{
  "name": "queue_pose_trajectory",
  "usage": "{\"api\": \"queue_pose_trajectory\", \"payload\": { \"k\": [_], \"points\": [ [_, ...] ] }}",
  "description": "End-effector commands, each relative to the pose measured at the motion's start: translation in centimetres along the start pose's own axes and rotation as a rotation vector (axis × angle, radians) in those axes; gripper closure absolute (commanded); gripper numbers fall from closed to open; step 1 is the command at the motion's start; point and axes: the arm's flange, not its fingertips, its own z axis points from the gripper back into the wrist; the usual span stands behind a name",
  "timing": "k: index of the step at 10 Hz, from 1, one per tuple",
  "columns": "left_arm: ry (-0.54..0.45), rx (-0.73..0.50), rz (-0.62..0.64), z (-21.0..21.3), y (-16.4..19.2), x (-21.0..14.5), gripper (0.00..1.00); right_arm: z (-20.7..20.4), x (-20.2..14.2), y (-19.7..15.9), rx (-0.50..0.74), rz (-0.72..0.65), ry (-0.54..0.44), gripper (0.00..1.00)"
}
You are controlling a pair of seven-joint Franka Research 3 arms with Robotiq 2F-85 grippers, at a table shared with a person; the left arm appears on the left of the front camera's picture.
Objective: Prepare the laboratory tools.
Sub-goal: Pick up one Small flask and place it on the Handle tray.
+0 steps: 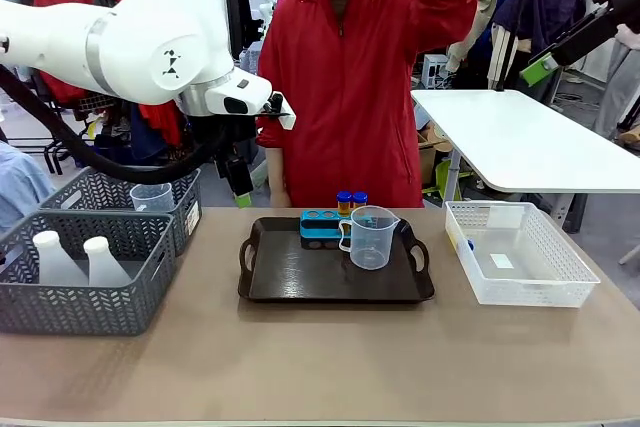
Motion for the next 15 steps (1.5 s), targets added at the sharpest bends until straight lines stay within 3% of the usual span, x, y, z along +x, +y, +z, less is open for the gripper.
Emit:
{"api": "queue_pose_trajectory", "payload": {
  "k": [1,5,7,12,14,15],
  "points": [
    [0.019,-0.007,0.036,1.1,-0.7,-1.2,0.00,0.1,0.1,0.1,0.004,0.000,-0.006,0.00],
    [0.010,0.092,0.355,4.0,-2.1,-9.5,0.00,0.1,0.1,0.1,0.004,0.000,-0.006,0.00],
    [0.039,0.067,0.463,5.1,-0.3,-14.1,0.00,0.1,0.1,0.1,0.004,0.000,-0.006,0.00],
    [0.071,0.068,0.649,3.9,6.8,-20.7,0.00,0.1,0.1,0.1,0.004,0.000,-0.006,0.00],
    [0.063,0.021,0.682,3.6,7.7,-19.9,0.00,0.1,0.1,0.1,0.004,0.000,-0.006,0.00],
    [0.067,0.047,0.652,3.5,6.8,-21.5,0.00,0.1,0.1,0.1,0.004,0.000,-0.006,0.00]
  ]
}}
